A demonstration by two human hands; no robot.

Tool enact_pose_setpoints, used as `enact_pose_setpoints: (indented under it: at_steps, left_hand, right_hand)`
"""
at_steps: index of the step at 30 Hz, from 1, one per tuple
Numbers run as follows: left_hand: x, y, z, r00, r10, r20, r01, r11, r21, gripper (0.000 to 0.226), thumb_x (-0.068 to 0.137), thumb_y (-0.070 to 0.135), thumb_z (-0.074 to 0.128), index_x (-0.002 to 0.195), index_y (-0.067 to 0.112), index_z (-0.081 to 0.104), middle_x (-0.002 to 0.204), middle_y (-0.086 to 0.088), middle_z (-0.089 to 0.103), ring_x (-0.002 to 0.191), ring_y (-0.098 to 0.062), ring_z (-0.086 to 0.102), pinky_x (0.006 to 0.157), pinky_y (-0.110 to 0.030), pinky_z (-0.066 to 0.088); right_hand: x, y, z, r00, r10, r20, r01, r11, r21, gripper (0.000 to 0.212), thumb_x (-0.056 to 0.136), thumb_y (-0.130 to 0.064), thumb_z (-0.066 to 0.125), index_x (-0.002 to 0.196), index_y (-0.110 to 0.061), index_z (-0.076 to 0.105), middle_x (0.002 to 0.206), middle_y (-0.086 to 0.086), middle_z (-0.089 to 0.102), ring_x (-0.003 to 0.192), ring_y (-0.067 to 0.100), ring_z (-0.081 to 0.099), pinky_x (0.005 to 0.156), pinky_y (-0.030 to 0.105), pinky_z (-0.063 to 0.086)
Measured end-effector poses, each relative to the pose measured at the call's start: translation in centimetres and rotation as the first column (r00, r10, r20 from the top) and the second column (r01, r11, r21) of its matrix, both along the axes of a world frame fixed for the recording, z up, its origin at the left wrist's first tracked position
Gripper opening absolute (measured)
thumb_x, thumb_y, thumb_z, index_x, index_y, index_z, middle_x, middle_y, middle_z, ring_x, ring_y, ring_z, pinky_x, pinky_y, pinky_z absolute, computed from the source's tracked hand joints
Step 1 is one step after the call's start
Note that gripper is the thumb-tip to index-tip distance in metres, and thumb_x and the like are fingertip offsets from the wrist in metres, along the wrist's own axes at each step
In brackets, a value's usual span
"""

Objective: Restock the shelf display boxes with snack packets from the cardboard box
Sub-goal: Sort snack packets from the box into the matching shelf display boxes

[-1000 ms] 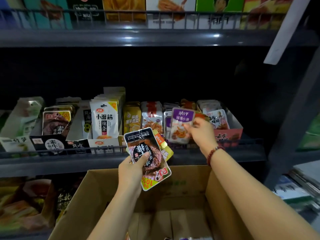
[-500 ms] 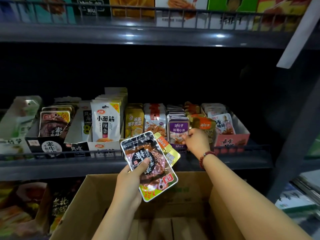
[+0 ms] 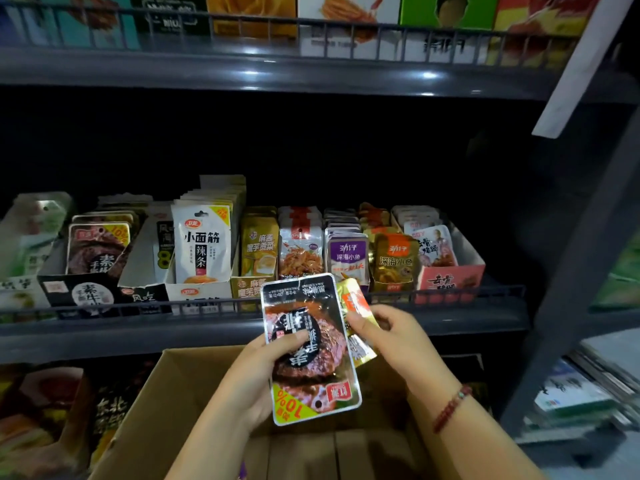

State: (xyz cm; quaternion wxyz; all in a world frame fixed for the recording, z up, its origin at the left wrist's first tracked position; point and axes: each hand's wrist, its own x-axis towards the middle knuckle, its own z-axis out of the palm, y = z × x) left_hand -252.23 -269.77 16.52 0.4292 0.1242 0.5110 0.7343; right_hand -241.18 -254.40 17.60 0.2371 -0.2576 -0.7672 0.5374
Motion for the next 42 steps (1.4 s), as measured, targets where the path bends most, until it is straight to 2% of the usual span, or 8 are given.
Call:
enact_pose_setpoints:
  at_steps: [4,11,15,19,24,27,35,42]
  left_hand:
    - [0.8,0.3,-0.2,0.998,-0.056,-0.028,0.056,0.998,-0.02,0.042,0.07,0.007,0.068,0.11,-0.001,0.059,0.103,-0.025,0.071,0.089,-0.039,0.071,0.079,-0.047,0.055]
    - [1.1,0.6,-0.8,0.998,-0.007,-0.063,0.004,0.999,-0.042,0.044,0.072,0.003,0.068,0.114,-0.003,0.058,0.102,-0.025,0.071,0.087,-0.039,0.071,0.074,-0.045,0.056]
    - [1.1,0.6,-1.0,0.993,0.061,-0.099,-0.069,0.995,-0.076,0.049,0.064,0.006,0.073,0.111,0.0,0.06,0.099,-0.022,0.073,0.089,-0.04,0.071,0.083,-0.051,0.054]
    - [0.8,0.4,-1.0,0.98,0.144,-0.138,-0.156,0.985,-0.077,0.034,0.076,0.004,0.072,0.108,0.004,0.061,0.096,-0.018,0.074,0.091,-0.038,0.07,0.085,-0.053,0.054]
    - [0.8,1.2,-1.3,0.962,0.255,-0.097,-0.261,0.964,-0.053,0.026,0.082,0.002,0.068,0.107,0.005,0.062,0.095,-0.016,0.075,0.089,-0.036,0.071,0.082,-0.051,0.055]
    - [1.1,1.9,-1.4,0.959,0.273,-0.072,-0.277,0.959,-0.054,0.025,0.083,0.003,0.068,0.107,0.007,0.062,0.098,-0.016,0.074,0.091,-0.035,0.071,0.086,-0.053,0.054]
    - [2.1,2.7,-1.2,0.963,0.251,-0.103,-0.256,0.966,-0.041,0.018,0.086,0.003,0.066,0.103,0.009,0.063,0.095,-0.011,0.075,0.084,-0.03,0.073,0.07,-0.041,0.056]
    - [2.0,2.6,-1.4,0.962,0.251,-0.111,-0.256,0.966,-0.027,0.019,0.086,0.004,0.066,0.104,0.009,0.063,0.09,-0.008,0.076,0.078,-0.025,0.074,0.07,-0.04,0.055]
  right_hand:
    - [1.3,0.0,-1.0,0.994,-0.051,-0.094,0.045,0.997,-0.063,0.008,0.088,-0.023,0.065,0.088,-0.02,0.072,0.085,-0.002,0.074,0.084,0.017,0.069,0.079,0.036,0.055]
    - [1.6,1.1,-2.5,0.979,-0.154,-0.136,0.133,0.98,-0.151,0.016,0.094,-0.019,0.057,0.103,-0.031,0.062,0.097,-0.001,0.072,0.092,0.017,0.068,0.088,0.043,0.054]
    - [1.5,1.5,-3.0,0.957,-0.241,-0.163,0.232,0.97,-0.073,0.013,0.094,-0.02,0.058,0.094,-0.032,0.064,0.088,-0.003,0.073,0.085,0.015,0.068,0.076,0.036,0.056]
    - [2.0,2.8,-2.6,0.899,-0.376,-0.224,0.37,0.927,-0.069,0.011,0.095,-0.019,0.055,0.099,-0.023,0.064,0.087,-0.004,0.07,0.07,0.011,0.064,0.06,0.022,0.047]
    - [1.9,4.9,-0.6,0.828,-0.465,-0.314,0.483,0.876,-0.023,0.015,0.096,-0.02,0.053,0.108,-0.018,0.061,0.089,-0.003,0.068,0.065,0.009,0.068,0.049,0.023,0.05]
    - [1.4,6.2,1.2,0.828,-0.448,-0.338,0.509,0.853,0.118,0.022,0.096,-0.019,0.053,0.115,-0.014,0.061,0.099,-0.001,0.067,0.076,0.007,0.069,0.056,0.017,0.056]
    - [-0.6,8.9,4.7,0.88,-0.37,-0.299,0.475,0.674,0.565,0.021,0.097,-0.015,0.052,0.111,-0.011,0.068,0.094,0.007,0.07,0.083,0.021,0.067,0.071,0.039,0.057]
    - [-2.1,10.7,3.1,0.929,-0.341,-0.146,0.35,0.675,0.649,0.02,0.095,-0.013,0.055,0.107,-0.016,0.071,0.096,0.007,0.071,0.086,0.023,0.067,0.078,0.045,0.056]
